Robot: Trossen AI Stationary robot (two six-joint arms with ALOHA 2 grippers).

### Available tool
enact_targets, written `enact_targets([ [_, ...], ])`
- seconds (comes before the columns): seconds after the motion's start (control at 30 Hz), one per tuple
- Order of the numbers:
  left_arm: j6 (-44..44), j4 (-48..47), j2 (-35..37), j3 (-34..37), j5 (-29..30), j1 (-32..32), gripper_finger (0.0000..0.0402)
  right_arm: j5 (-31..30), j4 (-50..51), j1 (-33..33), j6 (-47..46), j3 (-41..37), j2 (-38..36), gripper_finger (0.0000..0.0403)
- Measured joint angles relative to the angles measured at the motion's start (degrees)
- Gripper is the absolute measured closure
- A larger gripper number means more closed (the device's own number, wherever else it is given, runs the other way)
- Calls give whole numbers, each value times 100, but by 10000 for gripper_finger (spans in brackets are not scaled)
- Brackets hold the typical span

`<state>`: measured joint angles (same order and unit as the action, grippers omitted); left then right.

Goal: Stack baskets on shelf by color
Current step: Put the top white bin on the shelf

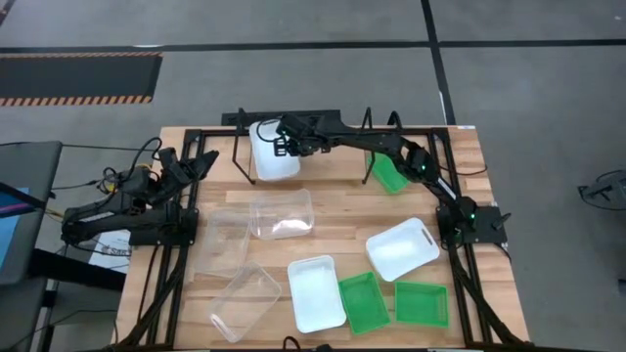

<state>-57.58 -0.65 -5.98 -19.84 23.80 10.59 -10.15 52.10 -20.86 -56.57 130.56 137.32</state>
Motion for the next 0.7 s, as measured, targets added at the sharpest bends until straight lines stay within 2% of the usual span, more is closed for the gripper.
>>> enact_targets([
  [0.3,-2,5,0,0,0,0,174,6,-110,-129,311,0,0,246],
  [0.43,-4,6,0,0,-5,0,174,512,40,-270,718,119,-49,215],
  [0.53,-4,5,0,0,-58,0,174,546,479,-299,927,425,-153,203],
  [0.7,-41,18,2,0,-53,0,174,386,796,-113,1238,387,-610,210],
])
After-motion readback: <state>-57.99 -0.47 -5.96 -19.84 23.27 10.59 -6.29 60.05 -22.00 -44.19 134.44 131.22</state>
